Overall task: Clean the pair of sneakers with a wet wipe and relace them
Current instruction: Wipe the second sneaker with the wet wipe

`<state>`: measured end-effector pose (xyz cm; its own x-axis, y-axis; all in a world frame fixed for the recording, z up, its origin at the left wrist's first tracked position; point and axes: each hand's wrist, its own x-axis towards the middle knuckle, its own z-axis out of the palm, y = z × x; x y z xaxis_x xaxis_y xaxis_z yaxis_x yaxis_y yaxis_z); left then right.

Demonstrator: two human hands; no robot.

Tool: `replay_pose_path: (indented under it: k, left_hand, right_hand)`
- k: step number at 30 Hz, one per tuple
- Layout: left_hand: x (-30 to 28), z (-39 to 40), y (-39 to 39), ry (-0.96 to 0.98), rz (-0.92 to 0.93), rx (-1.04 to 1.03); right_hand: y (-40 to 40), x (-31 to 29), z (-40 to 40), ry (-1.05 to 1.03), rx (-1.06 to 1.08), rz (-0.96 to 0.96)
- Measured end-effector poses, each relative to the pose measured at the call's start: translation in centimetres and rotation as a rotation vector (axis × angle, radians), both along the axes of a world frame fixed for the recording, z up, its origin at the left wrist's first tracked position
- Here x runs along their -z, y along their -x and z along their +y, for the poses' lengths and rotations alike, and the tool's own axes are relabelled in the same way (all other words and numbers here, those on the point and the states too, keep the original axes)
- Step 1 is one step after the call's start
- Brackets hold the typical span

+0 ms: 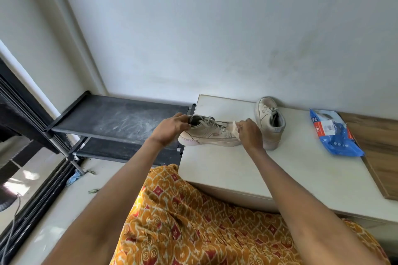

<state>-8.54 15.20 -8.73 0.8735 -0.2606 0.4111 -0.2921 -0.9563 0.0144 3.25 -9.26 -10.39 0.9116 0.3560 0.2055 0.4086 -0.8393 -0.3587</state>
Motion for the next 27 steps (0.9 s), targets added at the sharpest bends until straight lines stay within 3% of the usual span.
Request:
replay_pose_path:
  k: [3,8,11,20,24,27]
  left_hand:
    - [0.6,-0.5,0.5,-0.013,-0.049,-0.047]
    - [2.7,-2.3,1.3,0.095,-0.045,-0.211]
    - [2.9,-3.7,1.0,0.121,0.01,-0.314]
    - [2.5,-3.6,0.4,0.255,-0.023,-0.316]
    - [2.1,-3.9,0.6,0.251,-0.076,-0.287]
    - [2.0,-4.1,0.5,0.25,-0.092,-0.293]
  right_hand:
    - [-0.7,-0.3,-0.6,0.1,-0.032,-0.029]
    - [2.1,1.4,1.7,-0.3,0.0,-0.035]
    - [3.3,2.8,1.8,-0.335,-0.081,-0.107]
    - [0.5,0.8,-0.5,0.146,-0.402,-0.232]
    - [-0.7,-0.3,-1.3,0.318,-0.273,-0.187]
    - [-0.9,-1.1,0.0,0.248,-0.08,-0.034]
